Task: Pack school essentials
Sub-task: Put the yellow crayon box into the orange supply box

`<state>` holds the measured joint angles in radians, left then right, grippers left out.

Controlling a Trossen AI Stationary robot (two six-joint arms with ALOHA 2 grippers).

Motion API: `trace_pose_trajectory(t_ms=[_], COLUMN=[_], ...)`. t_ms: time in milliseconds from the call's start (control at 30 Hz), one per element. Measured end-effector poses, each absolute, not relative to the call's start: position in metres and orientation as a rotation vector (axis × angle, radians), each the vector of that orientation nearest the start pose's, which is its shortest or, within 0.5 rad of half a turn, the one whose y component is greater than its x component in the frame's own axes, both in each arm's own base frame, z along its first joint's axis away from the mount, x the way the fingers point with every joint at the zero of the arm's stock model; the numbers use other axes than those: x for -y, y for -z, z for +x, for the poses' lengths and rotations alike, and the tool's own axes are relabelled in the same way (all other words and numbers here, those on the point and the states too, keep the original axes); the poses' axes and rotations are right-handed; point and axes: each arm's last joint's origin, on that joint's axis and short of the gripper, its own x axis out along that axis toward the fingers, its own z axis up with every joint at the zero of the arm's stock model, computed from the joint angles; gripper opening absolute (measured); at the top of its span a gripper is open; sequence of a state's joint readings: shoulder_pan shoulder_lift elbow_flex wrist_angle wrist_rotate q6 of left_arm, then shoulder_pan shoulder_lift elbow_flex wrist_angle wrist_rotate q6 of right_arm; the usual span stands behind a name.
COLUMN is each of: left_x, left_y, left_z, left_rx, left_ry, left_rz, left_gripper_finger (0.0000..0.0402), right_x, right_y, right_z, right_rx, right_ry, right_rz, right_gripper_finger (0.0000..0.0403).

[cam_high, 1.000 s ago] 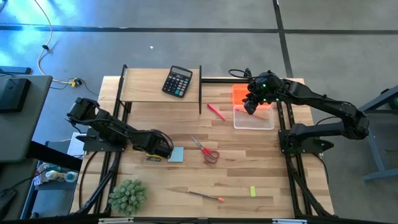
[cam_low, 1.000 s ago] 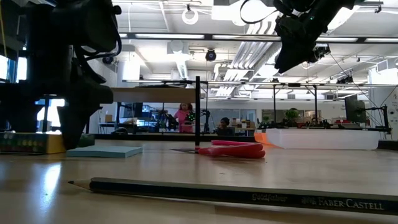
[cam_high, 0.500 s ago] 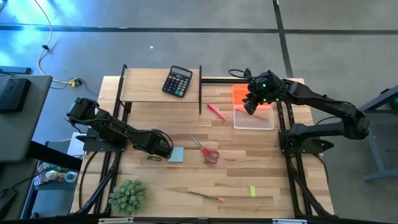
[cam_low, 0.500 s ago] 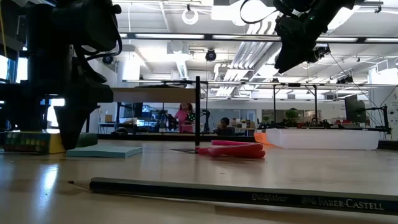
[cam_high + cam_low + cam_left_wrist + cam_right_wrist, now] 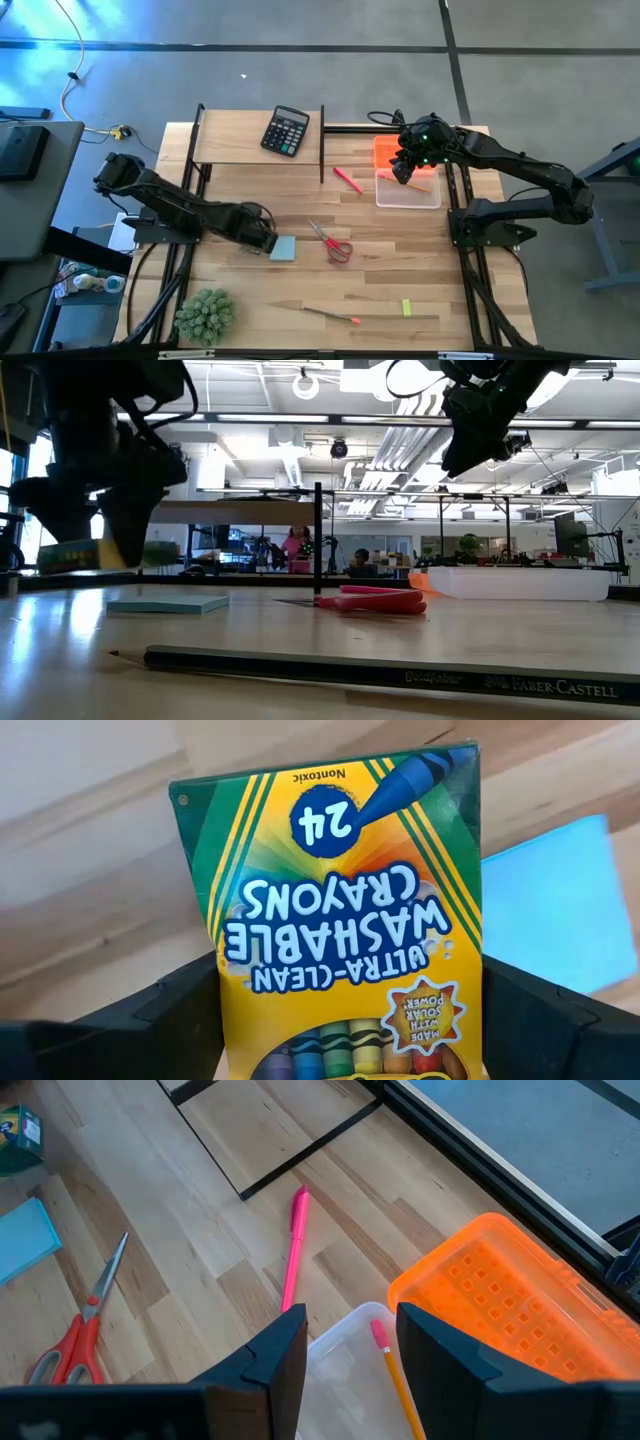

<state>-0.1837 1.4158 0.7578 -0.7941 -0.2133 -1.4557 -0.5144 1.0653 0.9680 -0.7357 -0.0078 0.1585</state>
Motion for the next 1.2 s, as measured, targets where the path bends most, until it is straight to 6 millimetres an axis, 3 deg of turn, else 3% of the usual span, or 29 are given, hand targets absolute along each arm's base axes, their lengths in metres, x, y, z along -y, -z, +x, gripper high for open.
trace_pose_trajectory(t_ms=[167, 700, 1200], left_x=[0.034, 0.032, 0.016], left_y=[-0.177, -0.223, -0.261], left_z=[0.217, 0.245, 0.267], left_rx=[-1.071, -1.033, -0.893], left_ry=[-0.915, -0.575, -0.446], left_rz=[-0.869, -0.581, -0.403], left_gripper_finger=[0.0329, 0.0329, 0.0329], right_x=[0.102, 0.102, 0.102], right_y=[-0.299, -0.299, -0.299], right_z=[0.18, 0.18, 0.18], right_rx=[-0.776, -0.775, -0.776], right_ry=[0.542, 0.542, 0.541], right_rz=[0.363, 0.363, 0.362], right_gripper_finger=[0.0145, 0.0145, 0.0145])
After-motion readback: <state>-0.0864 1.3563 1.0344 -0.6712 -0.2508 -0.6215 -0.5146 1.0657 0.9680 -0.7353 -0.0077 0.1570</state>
